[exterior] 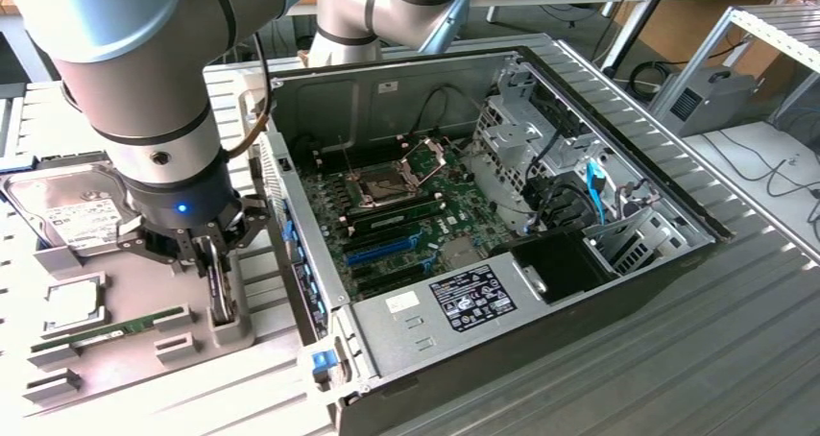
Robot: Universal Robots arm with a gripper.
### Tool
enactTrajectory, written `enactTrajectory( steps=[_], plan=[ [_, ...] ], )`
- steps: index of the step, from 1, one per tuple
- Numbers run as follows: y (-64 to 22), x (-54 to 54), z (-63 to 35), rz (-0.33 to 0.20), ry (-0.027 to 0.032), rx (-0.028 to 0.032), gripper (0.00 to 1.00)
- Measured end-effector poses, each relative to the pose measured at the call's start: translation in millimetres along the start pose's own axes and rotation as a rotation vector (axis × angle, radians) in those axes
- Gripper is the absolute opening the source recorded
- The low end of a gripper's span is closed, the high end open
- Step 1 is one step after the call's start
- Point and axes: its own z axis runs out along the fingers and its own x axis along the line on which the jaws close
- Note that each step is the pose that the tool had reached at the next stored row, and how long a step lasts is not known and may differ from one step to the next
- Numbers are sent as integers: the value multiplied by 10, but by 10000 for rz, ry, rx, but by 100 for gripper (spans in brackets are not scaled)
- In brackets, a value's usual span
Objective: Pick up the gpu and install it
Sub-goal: 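Pick up the gpu and move the gpu toward the slot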
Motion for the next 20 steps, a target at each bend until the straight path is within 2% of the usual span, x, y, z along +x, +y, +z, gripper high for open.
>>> enactTrajectory(
  steps=[4, 9, 17, 20],
  plan=[
    [1, 0, -8, -1, -2, -2, 27],
    [5, -2, -96, 0, -1, 0, 27],
    [15, -7, -328, 0, 0, 0, 27],
    [22, -10, -485, 0, 1, 1, 27]
  ],
)
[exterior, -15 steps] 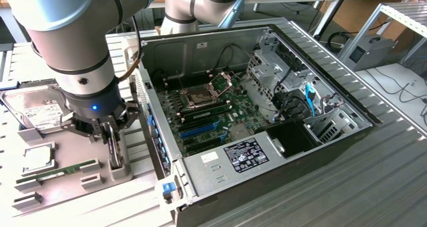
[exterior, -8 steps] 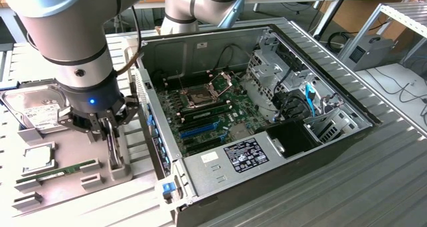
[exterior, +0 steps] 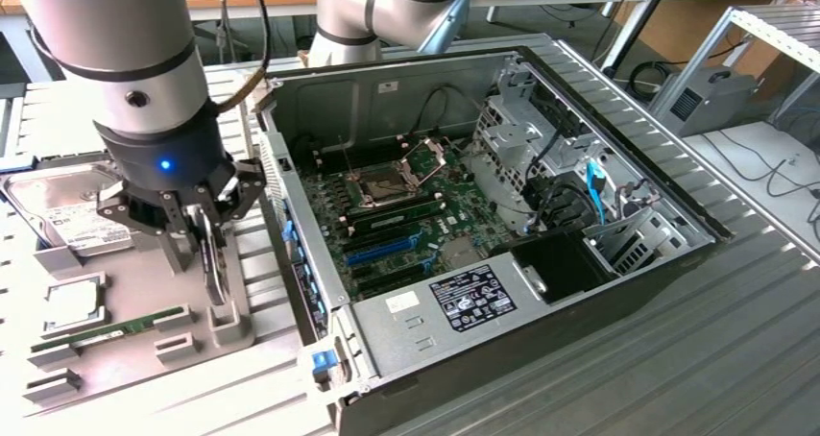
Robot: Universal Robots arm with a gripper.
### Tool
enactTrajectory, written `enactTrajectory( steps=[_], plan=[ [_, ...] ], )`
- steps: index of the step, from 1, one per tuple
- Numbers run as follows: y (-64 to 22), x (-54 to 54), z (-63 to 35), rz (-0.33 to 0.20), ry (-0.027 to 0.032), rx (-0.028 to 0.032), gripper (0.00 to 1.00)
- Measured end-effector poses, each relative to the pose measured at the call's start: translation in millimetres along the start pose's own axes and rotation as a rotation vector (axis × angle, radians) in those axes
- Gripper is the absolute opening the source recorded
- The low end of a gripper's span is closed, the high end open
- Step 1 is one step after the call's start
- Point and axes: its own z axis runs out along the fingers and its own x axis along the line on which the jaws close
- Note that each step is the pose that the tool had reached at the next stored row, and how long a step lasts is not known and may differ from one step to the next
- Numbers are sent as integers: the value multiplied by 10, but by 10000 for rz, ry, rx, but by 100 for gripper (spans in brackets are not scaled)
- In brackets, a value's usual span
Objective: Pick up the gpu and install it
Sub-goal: 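Pick up the gpu and move the gpu toward the slot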
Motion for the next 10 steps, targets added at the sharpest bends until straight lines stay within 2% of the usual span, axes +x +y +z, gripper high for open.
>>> enactTrajectory(
  steps=[2, 10],
  plan=[
    [4, -3, -95, 0, -1, -1, 27],
    [15, -8, -316, 0, -1, -1, 27]
  ],
)
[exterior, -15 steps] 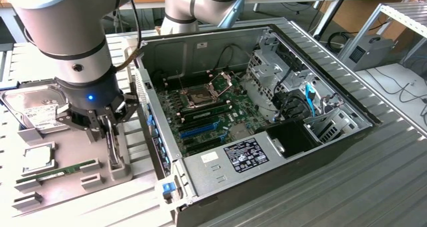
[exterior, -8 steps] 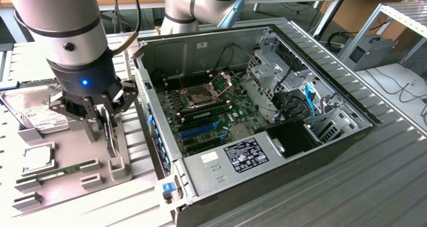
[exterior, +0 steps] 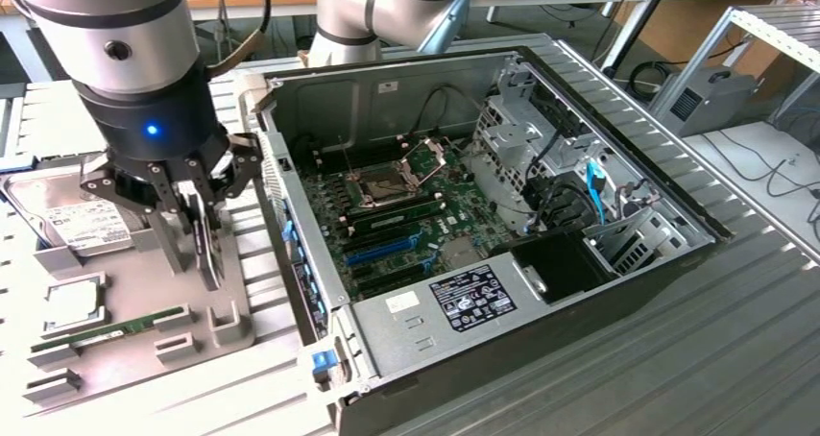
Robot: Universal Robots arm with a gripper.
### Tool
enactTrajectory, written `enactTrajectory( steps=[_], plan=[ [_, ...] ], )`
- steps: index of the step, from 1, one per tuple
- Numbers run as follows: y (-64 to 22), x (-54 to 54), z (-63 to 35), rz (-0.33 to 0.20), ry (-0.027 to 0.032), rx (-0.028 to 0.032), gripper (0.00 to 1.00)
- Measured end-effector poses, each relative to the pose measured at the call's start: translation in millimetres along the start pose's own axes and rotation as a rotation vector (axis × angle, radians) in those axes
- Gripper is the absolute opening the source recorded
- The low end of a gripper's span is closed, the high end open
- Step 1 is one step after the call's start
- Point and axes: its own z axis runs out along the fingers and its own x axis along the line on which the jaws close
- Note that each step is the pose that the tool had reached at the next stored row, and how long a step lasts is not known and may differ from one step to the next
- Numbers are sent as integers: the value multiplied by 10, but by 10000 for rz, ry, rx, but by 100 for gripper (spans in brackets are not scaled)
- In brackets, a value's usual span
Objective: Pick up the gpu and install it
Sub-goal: 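Pick up the gpu and move the gpu toward the slot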
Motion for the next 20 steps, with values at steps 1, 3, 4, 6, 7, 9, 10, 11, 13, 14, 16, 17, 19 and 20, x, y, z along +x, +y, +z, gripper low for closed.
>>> enactTrajectory(
  steps=[1, 3, 4, 6, 7, 9, 10, 11, 13, 14, 16, 17, 19, 20],
  plan=[
    [2, -1, -42, 0, 0, 1, 27],
    [5, -3, -118, 0, 0, 0, 27],
    [6, -3, -138, 0, 0, 1, 27],
    [8, -4, -184, 0, 0, 0, 27],
    [9, -4, -205, 0, 0, 0, 27],
    [11, -5, -241, 0, 0, 1, 27],
    [12, -6, -258, 0, 0, 0, 27],
    [13, -6, -277, 0, 0, 1, 27],
    [15, -7, -323, 0, 0, 0, 27],
    [16, -8, -344, -1, 0, 0, 27],
    [19, -10, -408, -1, 1, 1, 27],
    [19, -11, -429, 0, 0, 1, 27],
    [22, -12, -473, 0, 0, 1, 27],
    [23, -13, -497, 0, 0, 1, 27]
  ],
)
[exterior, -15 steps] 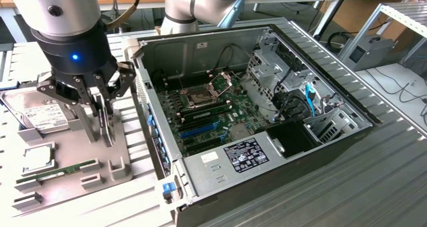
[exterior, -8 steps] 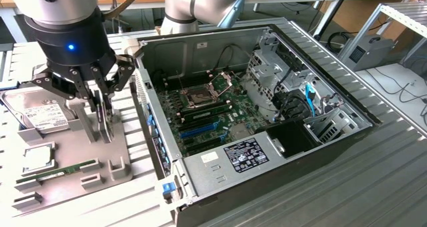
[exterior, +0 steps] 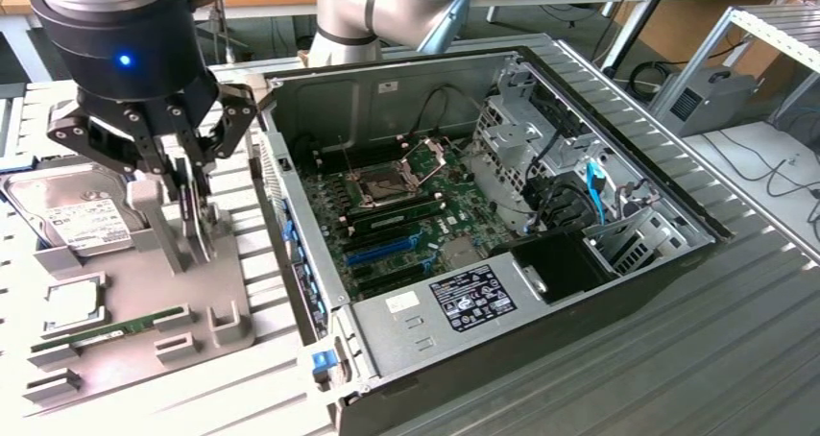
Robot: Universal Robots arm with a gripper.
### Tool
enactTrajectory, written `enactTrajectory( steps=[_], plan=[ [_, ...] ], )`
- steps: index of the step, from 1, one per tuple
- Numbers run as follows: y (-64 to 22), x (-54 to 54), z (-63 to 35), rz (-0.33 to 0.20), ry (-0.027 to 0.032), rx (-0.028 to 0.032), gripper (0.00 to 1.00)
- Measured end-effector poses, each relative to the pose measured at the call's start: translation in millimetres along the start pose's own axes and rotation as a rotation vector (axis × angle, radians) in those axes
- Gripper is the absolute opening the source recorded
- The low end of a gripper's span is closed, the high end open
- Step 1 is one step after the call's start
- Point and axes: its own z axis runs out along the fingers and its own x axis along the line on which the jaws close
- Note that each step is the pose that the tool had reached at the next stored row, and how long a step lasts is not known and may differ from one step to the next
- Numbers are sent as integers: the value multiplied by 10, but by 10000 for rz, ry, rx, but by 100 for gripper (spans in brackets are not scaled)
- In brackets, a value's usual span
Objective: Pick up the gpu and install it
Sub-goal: 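Pick up the gpu and move the gpu toward the slot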
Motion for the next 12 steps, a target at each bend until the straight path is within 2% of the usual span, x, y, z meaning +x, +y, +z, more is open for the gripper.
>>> enactTrajectory(
  steps=[5, 12],
  plan=[
    [6, -4, -124, 0, 0, 0, 27],
    [16, -9, -348, 0, 0, 0, 27]
  ],
)
